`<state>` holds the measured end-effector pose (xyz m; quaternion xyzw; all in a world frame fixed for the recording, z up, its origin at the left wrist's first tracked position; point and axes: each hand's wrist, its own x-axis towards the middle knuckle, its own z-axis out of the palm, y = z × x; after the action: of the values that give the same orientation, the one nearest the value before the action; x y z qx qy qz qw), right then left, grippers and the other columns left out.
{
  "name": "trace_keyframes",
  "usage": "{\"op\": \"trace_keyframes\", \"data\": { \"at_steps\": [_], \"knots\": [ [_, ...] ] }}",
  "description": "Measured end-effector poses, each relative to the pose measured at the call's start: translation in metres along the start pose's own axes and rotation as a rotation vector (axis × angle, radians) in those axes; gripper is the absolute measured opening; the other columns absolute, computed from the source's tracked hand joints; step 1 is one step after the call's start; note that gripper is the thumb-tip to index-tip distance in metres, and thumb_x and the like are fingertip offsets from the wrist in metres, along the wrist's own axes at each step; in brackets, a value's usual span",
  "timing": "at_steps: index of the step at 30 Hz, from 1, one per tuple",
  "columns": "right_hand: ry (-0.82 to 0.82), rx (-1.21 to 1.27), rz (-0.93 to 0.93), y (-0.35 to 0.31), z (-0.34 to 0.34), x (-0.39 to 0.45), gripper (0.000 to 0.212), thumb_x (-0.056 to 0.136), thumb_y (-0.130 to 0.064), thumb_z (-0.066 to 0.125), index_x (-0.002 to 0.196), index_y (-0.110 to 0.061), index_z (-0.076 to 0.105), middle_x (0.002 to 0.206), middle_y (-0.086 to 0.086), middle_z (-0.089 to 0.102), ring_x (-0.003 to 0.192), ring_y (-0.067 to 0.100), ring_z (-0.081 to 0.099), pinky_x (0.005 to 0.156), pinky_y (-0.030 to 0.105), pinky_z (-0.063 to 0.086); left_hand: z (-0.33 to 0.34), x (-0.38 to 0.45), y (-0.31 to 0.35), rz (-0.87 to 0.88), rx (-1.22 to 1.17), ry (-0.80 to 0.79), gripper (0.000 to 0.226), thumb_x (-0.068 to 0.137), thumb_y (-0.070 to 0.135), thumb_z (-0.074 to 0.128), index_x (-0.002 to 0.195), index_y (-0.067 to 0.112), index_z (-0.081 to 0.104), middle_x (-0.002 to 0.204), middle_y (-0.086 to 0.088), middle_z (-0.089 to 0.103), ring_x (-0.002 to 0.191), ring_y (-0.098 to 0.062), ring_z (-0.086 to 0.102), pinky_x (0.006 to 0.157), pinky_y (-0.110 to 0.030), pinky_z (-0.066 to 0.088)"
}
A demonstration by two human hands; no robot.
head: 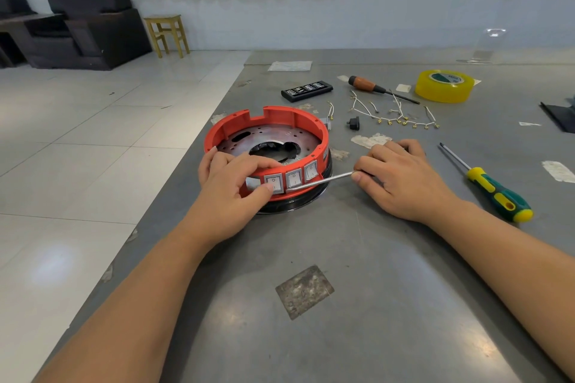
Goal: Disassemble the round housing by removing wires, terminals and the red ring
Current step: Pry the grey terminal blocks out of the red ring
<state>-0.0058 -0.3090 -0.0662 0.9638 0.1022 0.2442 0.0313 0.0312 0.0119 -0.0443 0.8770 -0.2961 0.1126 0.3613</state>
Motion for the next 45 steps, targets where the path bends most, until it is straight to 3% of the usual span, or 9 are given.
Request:
{"op": "trace_keyframes", "data": {
  "at_steps": [3, 7, 13, 16, 21, 25, 31, 38, 45],
  "knots": [
    [0.011, -0.038, 0.025, 0.002, -0.007, -0.005, 0.047, 0.103, -0.054, 0.026, 0.097, -0.029, 0.065, 0.088, -0.006, 0.057, 0.091, 0.021, 0.056, 0.094, 0.04, 0.032, -0.001, 0.0, -0.006, 0.054, 0.063, -0.022, 0.042, 0.085, 0.049, 0.064, 0.119, 0.066, 0.046, 0.114, 0.061, 0.033, 0.118, 0.032, 0.018, 0.125, -0.053, 0.009],
    [0.044, -0.105, 0.042, 0.004, -0.015, -0.013, 0.048, 0.103, -0.054, 0.027, 0.095, -0.028, 0.066, 0.087, -0.005, 0.059, 0.086, 0.022, 0.057, 0.09, 0.04, 0.034, 0.0, 0.001, -0.012, 0.086, 0.077, -0.014, 0.051, 0.08, 0.054, 0.07, 0.118, 0.07, 0.041, 0.114, 0.048, 0.044, 0.12, 0.026, 0.026, 0.124, -0.039, -0.001],
    [0.104, -0.156, 0.035, -0.005, -0.018, -0.018, 0.047, 0.104, -0.053, 0.03, 0.092, -0.027, 0.067, 0.082, -0.003, 0.06, 0.079, 0.024, 0.057, 0.084, 0.04, 0.037, 0.002, -0.002, -0.012, 0.117, 0.051, 0.047, 0.046, 0.081, 0.048, 0.071, 0.121, 0.055, 0.048, 0.11, 0.042, 0.047, 0.119, 0.024, 0.03, 0.126, -0.041, 0.0],
    [0.162, -0.141, 0.052, -0.008, -0.021, -0.017, 0.045, 0.104, -0.051, 0.034, 0.09, -0.026, 0.069, 0.079, -0.003, 0.059, 0.076, 0.026, 0.056, 0.08, 0.04, 0.037, 0.001, -0.001, -0.013, 0.127, 0.041, 0.054, 0.044, 0.082, 0.046, 0.071, 0.12, 0.052, 0.05, 0.111, 0.049, 0.045, 0.12, 0.026, 0.029, 0.125, -0.041, 0.0],
    [0.229, -0.17, 0.054, -0.011, -0.024, -0.015, 0.043, 0.104, -0.048, 0.038, 0.089, -0.024, 0.069, 0.078, -0.001, 0.06, 0.074, 0.026, 0.055, 0.078, 0.041, 0.038, 0.0, 0.0, -0.015, 0.121, 0.023, 0.063, 0.042, 0.082, 0.048, 0.072, 0.117, 0.056, 0.051, 0.115, 0.032, 0.053, 0.122, 0.022, 0.033, 0.129, -0.05, 0.004],
    [0.245, -0.166, 0.058, -0.014, -0.022, -0.017, 0.043, 0.104, -0.048, 0.038, 0.088, -0.024, 0.07, 0.078, -0.001, 0.06, 0.074, 0.027, 0.056, 0.078, 0.042, 0.038, 0.0, -0.001, -0.013, 0.094, 0.015, 0.057, 0.036, 0.082, 0.049, 0.073, 0.111, 0.056, 0.053, 0.119, 0.024, 0.062, 0.124, 0.015, 0.039, 0.129, -0.051, 0.004],
    [0.234, -0.156, 0.073, -0.015, -0.021, -0.018, 0.042, 0.103, -0.048, 0.039, 0.087, -0.024, 0.07, 0.076, -0.001, 0.059, 0.071, 0.026, 0.055, 0.076, 0.041, 0.037, -0.001, -0.001, -0.012, 0.091, -0.038, 0.068, 0.031, 0.082, 0.035, 0.088, 0.097, 0.043, 0.062, 0.118, 0.032, 0.065, 0.127, -0.004, 0.054, 0.129, -0.051, 0.005],
    [0.278, -0.177, 0.074, -0.019, -0.021, -0.018, 0.043, 0.103, -0.048, 0.04, 0.086, -0.024, 0.071, 0.075, -0.001, 0.061, 0.068, 0.026, 0.056, 0.073, 0.04, 0.037, 0.002, -0.003, -0.01, 0.091, -0.048, 0.1, 0.024, 0.081, 0.031, 0.086, 0.096, 0.033, 0.067, 0.117, 0.03, 0.066, 0.123, 0.003, 0.055, 0.129, -0.053, 0.005],
    [0.322, -0.23, 0.065, -0.016, -0.023, -0.017, 0.042, 0.103, -0.048, 0.042, 0.085, -0.024, 0.07, 0.074, 0.001, 0.06, 0.066, 0.026, 0.053, 0.072, 0.041, 0.037, 0.006, -0.003, -0.007, 0.088, -0.046, 0.131, 0.028, 0.082, 0.028, 0.084, 0.094, 0.036, 0.06, 0.114, 0.025, 0.069, 0.121, 0.007, 0.057, 0.128, -0.053, 0.001]
  ]
}}
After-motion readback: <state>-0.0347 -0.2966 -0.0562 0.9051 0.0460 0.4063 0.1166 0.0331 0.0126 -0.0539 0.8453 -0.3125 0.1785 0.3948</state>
